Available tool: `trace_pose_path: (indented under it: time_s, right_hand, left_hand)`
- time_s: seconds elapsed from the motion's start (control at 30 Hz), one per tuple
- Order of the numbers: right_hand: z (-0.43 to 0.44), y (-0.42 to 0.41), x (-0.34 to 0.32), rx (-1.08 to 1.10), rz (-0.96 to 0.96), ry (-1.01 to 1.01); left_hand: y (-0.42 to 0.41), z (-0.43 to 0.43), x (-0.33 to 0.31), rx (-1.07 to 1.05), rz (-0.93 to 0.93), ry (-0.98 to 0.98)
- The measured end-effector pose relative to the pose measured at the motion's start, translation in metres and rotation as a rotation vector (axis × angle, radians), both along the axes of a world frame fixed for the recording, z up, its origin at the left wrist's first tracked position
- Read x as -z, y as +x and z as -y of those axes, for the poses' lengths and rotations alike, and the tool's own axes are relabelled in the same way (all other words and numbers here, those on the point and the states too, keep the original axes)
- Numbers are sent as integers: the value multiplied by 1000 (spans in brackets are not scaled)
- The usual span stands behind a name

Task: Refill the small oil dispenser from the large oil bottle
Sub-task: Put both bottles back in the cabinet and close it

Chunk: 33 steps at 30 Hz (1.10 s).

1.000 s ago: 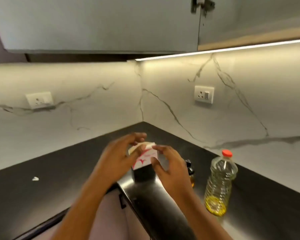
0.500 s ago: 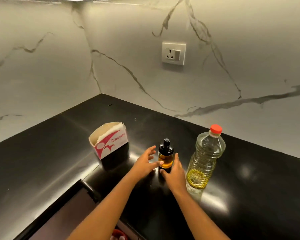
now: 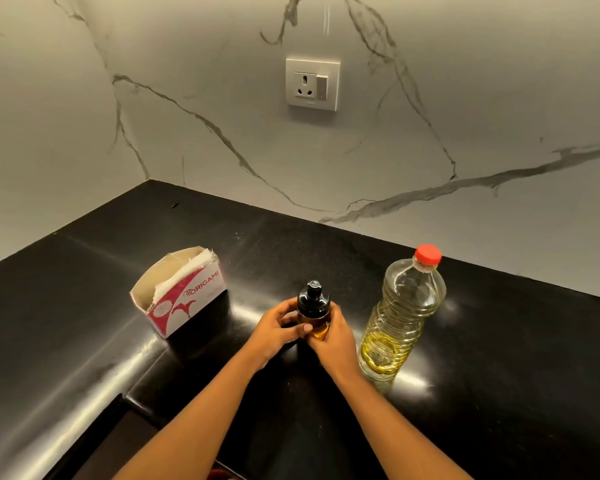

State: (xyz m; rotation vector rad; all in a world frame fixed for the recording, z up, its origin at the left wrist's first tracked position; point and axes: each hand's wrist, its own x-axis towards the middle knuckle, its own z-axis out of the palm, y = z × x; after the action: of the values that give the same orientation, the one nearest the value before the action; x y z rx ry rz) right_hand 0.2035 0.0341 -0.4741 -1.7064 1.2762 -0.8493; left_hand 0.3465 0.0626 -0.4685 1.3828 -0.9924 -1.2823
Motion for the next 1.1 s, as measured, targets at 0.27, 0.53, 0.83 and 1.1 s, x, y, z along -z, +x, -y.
trace_pose_path:
  time_s: [0.27,0.53,0.83,1.1]
  right_hand:
    - [-38,-11,-20,-67,-10,-46]
    - [-66,-39,-156,-175,45,-200]
    - [-63,-93,-385,-127,-19,-527]
    - [-20,-111,-551,-161,54,-593]
  left_hand:
    - [-5,-45,-16,-45,-71,16]
    - [-16,-87,-158,4,109,-293]
    - [-68,-74,-379,-12,291,-728]
    - [-87,-29,-535,-10,432,-886]
